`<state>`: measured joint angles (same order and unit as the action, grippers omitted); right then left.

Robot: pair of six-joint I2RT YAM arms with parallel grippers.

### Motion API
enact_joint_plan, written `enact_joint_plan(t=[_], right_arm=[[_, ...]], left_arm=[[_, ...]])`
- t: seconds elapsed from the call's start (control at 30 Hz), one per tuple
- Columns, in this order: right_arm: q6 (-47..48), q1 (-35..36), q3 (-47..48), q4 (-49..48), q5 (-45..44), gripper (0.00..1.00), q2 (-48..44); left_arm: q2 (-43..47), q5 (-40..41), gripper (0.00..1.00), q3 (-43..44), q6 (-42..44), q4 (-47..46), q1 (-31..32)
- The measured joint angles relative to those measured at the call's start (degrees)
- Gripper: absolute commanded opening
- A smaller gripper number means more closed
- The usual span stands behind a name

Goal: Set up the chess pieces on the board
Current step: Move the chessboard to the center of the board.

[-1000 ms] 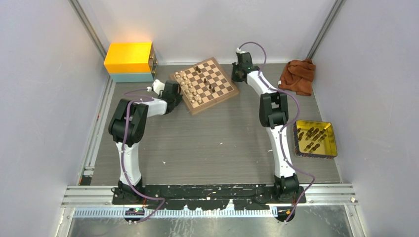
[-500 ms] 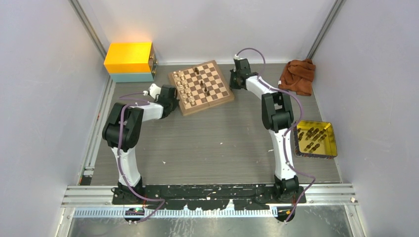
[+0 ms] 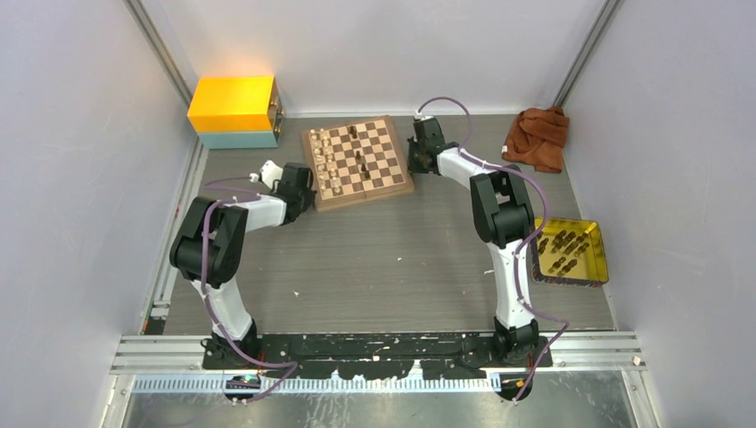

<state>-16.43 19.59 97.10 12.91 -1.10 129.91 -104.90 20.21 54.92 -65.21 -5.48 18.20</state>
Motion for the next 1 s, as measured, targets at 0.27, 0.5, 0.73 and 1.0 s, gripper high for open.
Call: enact_joint_plan(t=[0.27, 0.5, 0.73, 1.0], right_arm=[[-0.3, 1.2, -4.3, -2.4, -1.5, 0.01, -2.4], [-0.4, 2.1, -8.1, -2.7, -3.9, 0.01, -4.9], [-0.5, 3.0, -10.9, -3.5, -6.0, 0.05, -6.7], [-0.2, 4.0, -9.4, -0.4, -7.5, 0.32, -6.8]], left_arm=[[1.8, 0.2, 0.0, -2.4, 0.3, -0.1, 0.0], [3.6, 0.7, 0.0, -3.7, 1.7, 0.0, 0.9], [5.1, 2.4, 0.03, -4.8, 2.7, 0.3, 2.1], [10.2, 5.7, 0.51, -4.7, 4.3, 4.5, 3.4]])
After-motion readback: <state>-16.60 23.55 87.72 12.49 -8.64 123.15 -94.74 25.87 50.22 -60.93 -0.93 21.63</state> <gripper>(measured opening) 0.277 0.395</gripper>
